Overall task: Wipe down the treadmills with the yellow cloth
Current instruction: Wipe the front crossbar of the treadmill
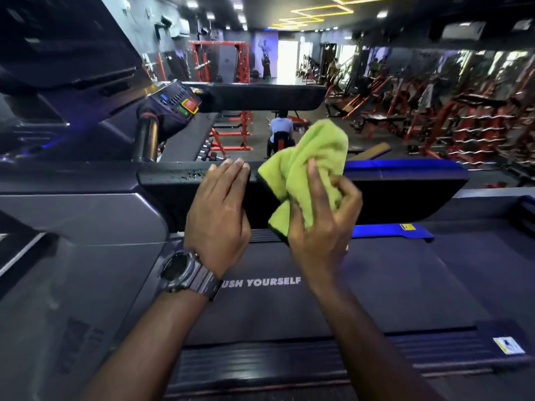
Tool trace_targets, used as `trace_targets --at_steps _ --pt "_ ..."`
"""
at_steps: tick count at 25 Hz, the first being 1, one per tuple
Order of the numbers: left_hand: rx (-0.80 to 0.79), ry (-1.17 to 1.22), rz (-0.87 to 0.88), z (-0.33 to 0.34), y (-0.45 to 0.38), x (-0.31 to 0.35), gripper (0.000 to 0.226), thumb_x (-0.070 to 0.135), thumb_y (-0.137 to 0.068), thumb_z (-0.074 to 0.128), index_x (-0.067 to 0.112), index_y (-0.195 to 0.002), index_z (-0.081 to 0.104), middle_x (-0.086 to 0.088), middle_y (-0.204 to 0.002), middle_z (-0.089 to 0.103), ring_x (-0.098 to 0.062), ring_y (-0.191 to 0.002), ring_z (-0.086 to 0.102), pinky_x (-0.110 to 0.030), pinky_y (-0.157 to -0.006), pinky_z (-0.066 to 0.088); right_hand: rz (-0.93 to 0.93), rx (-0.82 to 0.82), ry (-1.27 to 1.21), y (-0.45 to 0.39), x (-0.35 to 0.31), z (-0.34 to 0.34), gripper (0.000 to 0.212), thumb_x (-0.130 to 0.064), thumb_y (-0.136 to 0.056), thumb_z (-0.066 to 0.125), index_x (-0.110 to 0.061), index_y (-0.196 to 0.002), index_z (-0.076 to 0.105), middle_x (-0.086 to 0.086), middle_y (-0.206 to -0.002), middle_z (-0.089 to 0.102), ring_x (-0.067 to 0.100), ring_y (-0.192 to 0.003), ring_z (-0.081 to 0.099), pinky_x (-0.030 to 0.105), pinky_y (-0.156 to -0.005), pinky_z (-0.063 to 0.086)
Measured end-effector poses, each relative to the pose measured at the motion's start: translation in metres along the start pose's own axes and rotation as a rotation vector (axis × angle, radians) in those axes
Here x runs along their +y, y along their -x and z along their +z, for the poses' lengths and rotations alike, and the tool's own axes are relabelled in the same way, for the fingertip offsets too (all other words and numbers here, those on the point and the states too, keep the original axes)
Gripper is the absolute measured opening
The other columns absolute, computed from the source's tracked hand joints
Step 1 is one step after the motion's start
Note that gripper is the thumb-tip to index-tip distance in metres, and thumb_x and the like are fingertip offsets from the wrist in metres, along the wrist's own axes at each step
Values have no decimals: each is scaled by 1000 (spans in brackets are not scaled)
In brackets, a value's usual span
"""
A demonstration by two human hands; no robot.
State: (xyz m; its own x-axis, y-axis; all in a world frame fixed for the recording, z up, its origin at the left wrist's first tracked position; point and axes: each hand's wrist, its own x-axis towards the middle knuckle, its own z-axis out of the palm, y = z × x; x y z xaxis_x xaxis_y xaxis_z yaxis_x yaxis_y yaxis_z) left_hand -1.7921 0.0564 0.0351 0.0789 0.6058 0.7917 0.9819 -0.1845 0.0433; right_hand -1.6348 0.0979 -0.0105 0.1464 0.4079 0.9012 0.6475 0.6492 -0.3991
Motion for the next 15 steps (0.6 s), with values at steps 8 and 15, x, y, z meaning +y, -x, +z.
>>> trace_targets --at_steps 8,15 --pt "-10 3 -14 0 2 1 60 6 -78 35 -5 -135 50 -19 -141 51 -35 -133 45 -48 -117 27 -53 -57 -37 9 -4 6 68 -10 -81 70 -26 -143 49 15 -118 44 32 -107 51 41 -95 48" --pt "-21 14 -20 -4 0 0 58 9 -80 34 -5 -133 52 -19 -139 52 -35 -133 46 -48 -116 30 -148 -99 -21 12 -9 9 80 -4 -75 74 -29 -145 45 11 -120 41 31 -106 50 43 -90 49"
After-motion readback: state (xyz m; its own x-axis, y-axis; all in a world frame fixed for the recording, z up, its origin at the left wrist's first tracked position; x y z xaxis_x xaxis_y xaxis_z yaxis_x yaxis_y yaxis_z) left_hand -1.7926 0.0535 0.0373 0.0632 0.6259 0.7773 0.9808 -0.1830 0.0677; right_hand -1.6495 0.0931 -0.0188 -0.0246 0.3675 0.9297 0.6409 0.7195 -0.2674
